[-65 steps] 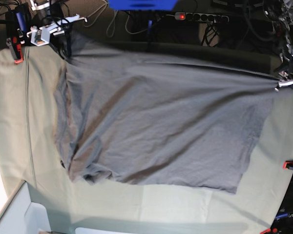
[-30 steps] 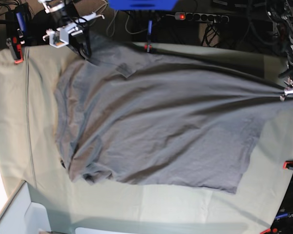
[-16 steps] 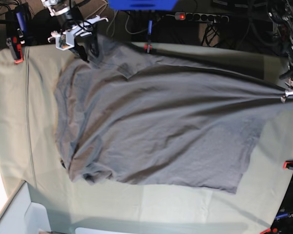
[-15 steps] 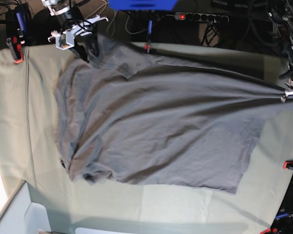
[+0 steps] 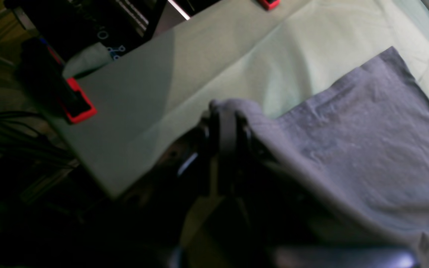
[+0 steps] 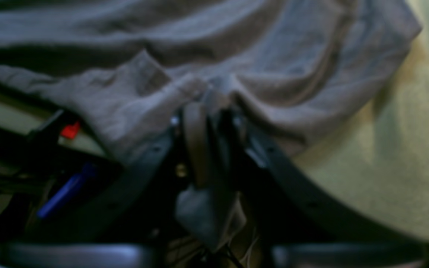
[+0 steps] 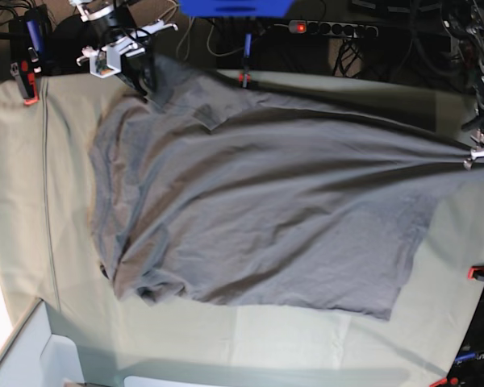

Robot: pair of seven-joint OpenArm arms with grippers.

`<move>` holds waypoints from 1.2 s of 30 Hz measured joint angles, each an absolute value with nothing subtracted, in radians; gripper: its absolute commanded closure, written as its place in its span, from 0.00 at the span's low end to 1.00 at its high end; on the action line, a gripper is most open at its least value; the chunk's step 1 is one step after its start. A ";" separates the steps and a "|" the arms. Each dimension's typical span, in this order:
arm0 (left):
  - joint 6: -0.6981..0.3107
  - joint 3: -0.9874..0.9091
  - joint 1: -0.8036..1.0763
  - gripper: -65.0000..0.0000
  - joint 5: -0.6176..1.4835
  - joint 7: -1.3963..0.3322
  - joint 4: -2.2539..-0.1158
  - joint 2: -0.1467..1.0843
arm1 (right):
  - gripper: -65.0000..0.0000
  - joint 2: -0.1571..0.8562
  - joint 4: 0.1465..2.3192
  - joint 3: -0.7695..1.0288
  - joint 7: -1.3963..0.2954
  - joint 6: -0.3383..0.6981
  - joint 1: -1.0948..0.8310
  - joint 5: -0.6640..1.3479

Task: Layout the t-shirt on the table in an organized manner, then fold the t-shirt properly
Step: 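Lift the held edge with the right gripper and pull it outward, then pull both held edges apart to stretch the t-shirt flat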

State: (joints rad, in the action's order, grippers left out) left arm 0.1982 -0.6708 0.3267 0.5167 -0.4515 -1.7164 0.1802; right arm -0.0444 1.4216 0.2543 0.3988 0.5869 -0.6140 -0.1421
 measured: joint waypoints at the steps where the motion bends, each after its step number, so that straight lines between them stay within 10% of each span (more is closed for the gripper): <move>1: 0.198 -0.671 0.327 1.00 0.517 -0.451 -1.716 0.180 | 0.98 -0.044 1.430 0.254 0.400 0.587 -0.620 -0.142; 36: 0.198 -0.673 0.331 1.00 0.516 -0.451 -1.747 0.181 | 1.00 -0.052 1.771 0.296 0.366 0.588 -0.577 0.020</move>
